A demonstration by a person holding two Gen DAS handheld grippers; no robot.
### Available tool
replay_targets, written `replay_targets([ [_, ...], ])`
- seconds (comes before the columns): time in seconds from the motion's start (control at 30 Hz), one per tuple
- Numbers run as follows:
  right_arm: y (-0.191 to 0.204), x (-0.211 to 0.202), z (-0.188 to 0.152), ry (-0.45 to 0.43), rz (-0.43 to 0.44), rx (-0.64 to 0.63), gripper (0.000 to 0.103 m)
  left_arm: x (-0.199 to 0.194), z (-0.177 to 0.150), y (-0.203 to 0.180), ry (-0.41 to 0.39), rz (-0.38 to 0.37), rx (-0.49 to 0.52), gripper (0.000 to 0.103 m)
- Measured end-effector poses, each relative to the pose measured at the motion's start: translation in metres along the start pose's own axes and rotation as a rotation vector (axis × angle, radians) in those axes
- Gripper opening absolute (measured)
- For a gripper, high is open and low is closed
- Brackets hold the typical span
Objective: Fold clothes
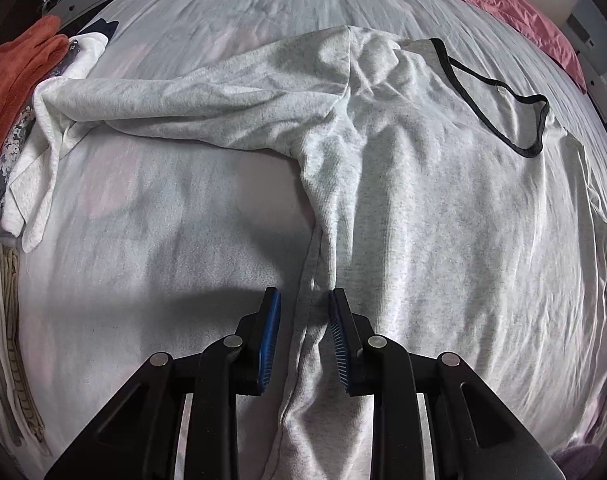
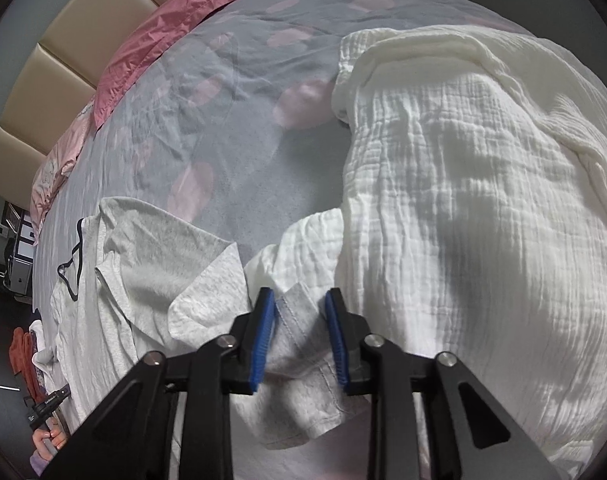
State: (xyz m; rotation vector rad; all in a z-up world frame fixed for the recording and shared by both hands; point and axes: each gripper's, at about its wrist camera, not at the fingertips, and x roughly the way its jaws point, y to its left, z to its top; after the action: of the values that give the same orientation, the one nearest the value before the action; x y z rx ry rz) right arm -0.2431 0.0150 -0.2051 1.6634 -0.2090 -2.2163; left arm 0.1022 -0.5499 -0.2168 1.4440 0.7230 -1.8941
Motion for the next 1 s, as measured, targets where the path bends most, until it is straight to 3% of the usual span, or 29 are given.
replay_targets([
  [0.17, 0.017, -0.049, 0.006, -0.097, -0.065, -0.048, 0.007, 0.000, -0.004, 0.004, 0.006, 0.002, -0.014, 0.027],
  [0.37, 0.011, -0.101, 0.052, -0.145, -0.164, 0.018, 0.007, 0.002, -0.005, 0.005, 0.013, 0.005, -0.026, 0.027],
  [0.5, 0.018, -0.119, 0.059, -0.099, -0.138, 0.038, 0.007, 0.003, -0.007, 0.005, 0.015, 0.007, -0.026, 0.027],
  [0.6, 0.041, -0.122, 0.053, -0.068, -0.143, -0.044, 0.007, 0.004, -0.007, 0.002, 0.015, 0.012, -0.021, 0.027],
  [1.0, 0.098, -0.096, 0.027, 0.059, -0.075, -0.165, 0.007, 0.006, -0.008, -0.005, 0.012, 0.030, -0.004, 0.027],
])
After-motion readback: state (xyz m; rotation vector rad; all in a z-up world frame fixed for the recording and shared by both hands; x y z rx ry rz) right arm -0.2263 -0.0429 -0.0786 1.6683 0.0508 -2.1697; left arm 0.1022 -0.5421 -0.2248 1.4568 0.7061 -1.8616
